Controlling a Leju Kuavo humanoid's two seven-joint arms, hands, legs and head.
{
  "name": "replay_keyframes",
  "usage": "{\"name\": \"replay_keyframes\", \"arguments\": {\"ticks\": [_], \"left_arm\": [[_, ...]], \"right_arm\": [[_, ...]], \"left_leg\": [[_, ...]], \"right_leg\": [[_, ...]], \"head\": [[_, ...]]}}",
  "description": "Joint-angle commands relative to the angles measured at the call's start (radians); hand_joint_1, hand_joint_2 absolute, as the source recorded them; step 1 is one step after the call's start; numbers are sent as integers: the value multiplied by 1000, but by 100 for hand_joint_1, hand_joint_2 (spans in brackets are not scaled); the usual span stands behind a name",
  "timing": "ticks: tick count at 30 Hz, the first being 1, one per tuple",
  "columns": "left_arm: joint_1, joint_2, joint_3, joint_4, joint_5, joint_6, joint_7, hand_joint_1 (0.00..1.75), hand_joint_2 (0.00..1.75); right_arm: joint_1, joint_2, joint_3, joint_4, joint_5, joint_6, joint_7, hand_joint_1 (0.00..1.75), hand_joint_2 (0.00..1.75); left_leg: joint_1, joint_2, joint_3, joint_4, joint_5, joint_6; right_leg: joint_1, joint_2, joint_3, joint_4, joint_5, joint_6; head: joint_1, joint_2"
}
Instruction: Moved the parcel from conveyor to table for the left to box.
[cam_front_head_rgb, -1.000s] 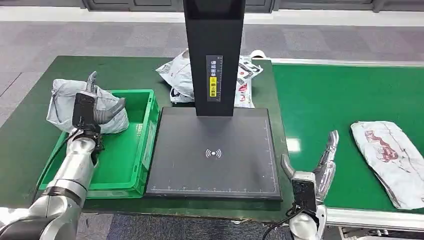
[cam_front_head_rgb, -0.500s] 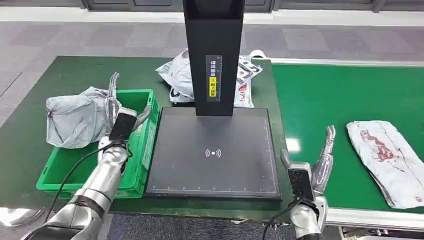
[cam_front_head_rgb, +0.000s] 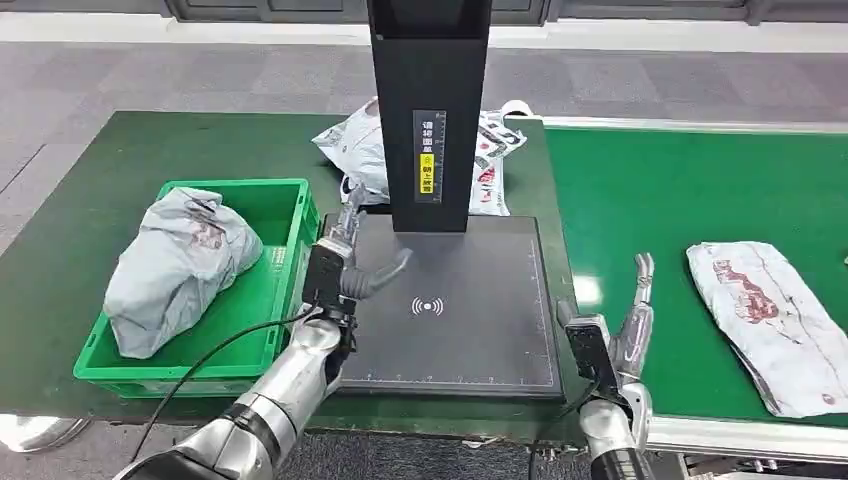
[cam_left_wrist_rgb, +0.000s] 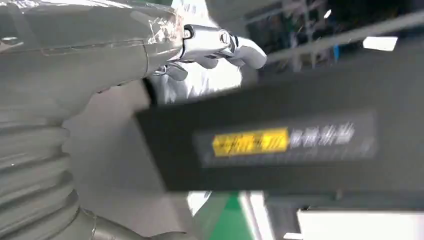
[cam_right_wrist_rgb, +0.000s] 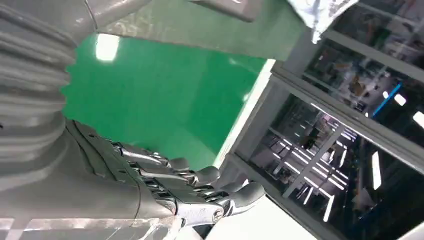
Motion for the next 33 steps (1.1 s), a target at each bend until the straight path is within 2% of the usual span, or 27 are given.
{"name": "replay_keyframes", "arguments": {"ticks": [1,3,4,6,7,8,11,14,17,24,25,26,27,31,33], "left_arm": [[-35,-28,-93,184,-17,28,-6,0,175],[-36,-25,-96,185,-20,34,-6,0,175],[-28,-24,-128,196,-57,64,21,0,175],[-15,-30,-134,204,-60,66,5,0,175],[-12,-31,-135,205,-59,66,2,0,175],[-7,-33,-137,204,-61,84,-6,0,175],[6,-32,-138,191,-58,89,-14,0,175],[19,-29,-137,176,-51,98,-18,0,175],[24,-25,-134,167,-45,106,-18,0,175],[24,-25,-134,167,-45,106,-18,0,175],[30,-22,-117,159,-32,123,-21,0,175],[30,-22,-117,159,-32,123,-21,0,175],[35,-14,-116,154,-31,119,-22,0,175],[39,-8,-113,141,-32,117,-21,0,175],[38,-7,-113,141,-32,117,-21,0,175]], "right_arm": [[-69,14,-172,149,106,1,-2,0,175],[-73,13,-181,158,116,1,-2,0,175],[-90,45,-363,168,332,1,14,0,175],[-116,43,-506,197,463,1,19,0,175],[-122,34,-531,213,473,1,6,0,175],[-134,16,-617,229,571,1,49,0,175],[-137,-17,-717,250,650,1,80,0,175],[-141,-51,-795,273,764,1,191,0,175],[-148,-88,-808,309,836,1,280,0,175],[-148,-88,-808,309,836,1,280,0,175],[-175,-142,-778,418,965,1,499,0,175],[-175,-142,-778,418,965,1,499,0,175],[-189,-184,-761,482,971,1,539,0,175],[-220,-257,-714,664,1014,1,691,0,175],[-220,-258,-714,665,1014,1,692,0,175]], "left_leg": [[1,1,1,-2,1,0],[1,1,0,-1,1,0],[1,2,0,-2,1,0],[0,0,1,-2,1,0],[1,0,1,-3,2,0],[0,-1,1,-2,1,0],[0,-4,0,-3,2,1],[-1,-3,-1,-1,1,2],[0,-3,-1,-1,1,2],[-1,-1,-2,0,0,2],[-1,1,-1,-1,1,2],[-1,0,-2,-1,1,2],[-1,1,-1,-1,1,2],[-1,1,-1,-2,1,3],[-1,0,-1,0,1,4]], "right_leg": [[1,0,1,-3,2,-1],[1,0,0,-2,1,-1],[1,1,1,-3,2,-1],[0,0,1,-2,1,-1],[1,0,1,-3,2,-1],[0,-1,1,-2,1,0],[0,-5,2,-4,1,0],[0,-4,1,-1,0,0],[0,-3,1,-3,1,0],[-1,-1,-1,-2,1,0],[0,0,0,-3,2,0],[-1,-1,-1,-2,1,0],[-1,1,-1,-3,2,0],[-1,0,0,-4,3,1],[-1,-1,0,-2,2,1]], "head": [[0,0],[0,0],[0,0],[0,0],[0,0],[0,0],[0,0],[0,0],[0,0],[0,0],[0,0],[0,0],[0,0],[0,0],[0,0]]}}
